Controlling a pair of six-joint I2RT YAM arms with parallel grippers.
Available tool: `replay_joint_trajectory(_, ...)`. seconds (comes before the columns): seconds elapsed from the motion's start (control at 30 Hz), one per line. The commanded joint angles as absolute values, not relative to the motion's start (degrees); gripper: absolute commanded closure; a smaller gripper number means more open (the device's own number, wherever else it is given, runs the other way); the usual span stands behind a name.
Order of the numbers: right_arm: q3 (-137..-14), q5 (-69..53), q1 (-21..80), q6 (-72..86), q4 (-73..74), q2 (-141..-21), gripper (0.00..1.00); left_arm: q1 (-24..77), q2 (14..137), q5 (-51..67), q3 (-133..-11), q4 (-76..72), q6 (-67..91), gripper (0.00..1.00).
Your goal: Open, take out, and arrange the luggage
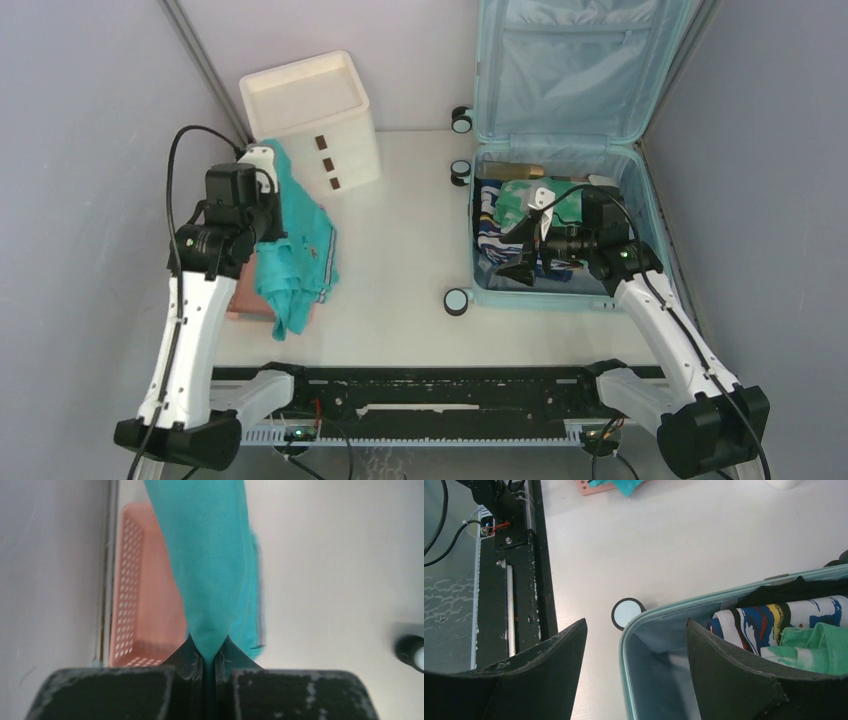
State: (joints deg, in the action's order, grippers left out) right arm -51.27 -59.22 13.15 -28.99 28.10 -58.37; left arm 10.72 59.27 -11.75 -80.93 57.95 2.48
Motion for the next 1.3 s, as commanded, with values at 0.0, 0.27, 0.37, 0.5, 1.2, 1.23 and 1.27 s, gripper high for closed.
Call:
replay_joint_trajectory(0.0, -51.5, -59.94, 13.36, -28.61, 26.54, -58.46, 0.21, 0.93, 62.83, -11.35, -73.41, 51.47, -3.97, 1.0)
replay_joint_trajectory(0.27, -51.5, -60.08, 13.37, -28.47, 26.81, -57.88, 0.21, -4.39, 79.21, -20.34, -71.0, 43.92, -5.34, 1.0)
replay_joint_trajectory(0.37, -51.5, -59.82, 13.37, -28.9, 27.09, -57.36, 0.21, -5.31, 84.35, -24.45, -70.46, 42.71, -5.83, 1.0)
replay_joint_trajectory(0.5, -51.5, -59.51, 13.14, -29.3, 27.73, -57.03, 0.21, -6.76, 90.85, -20.95, -69.31, 41.51, -5.55, 1.0)
replay_joint_trajectory(1.2, -50.86, -59.14, 10.96, -30.43, 28.22, -57.89, 0.2, 13.29, 96.81, 17.11, -67.87, 30.73, 19.59, 0.98)
replay_joint_trajectory(1.23, -50.81, -59.14, 10.98, -30.49, 28.21, -57.99, 0.2, 14.25, 96.59, 17.14, -68.19, 29.47, 20.81, 0.98)
replay_joint_trajectory(1.27, -50.8, -59.27, 11.03, -30.41, 28.22, -58.08, 0.2, 14.92, 96.22, 16.33, -68.85, 28.99, 21.24, 0.98)
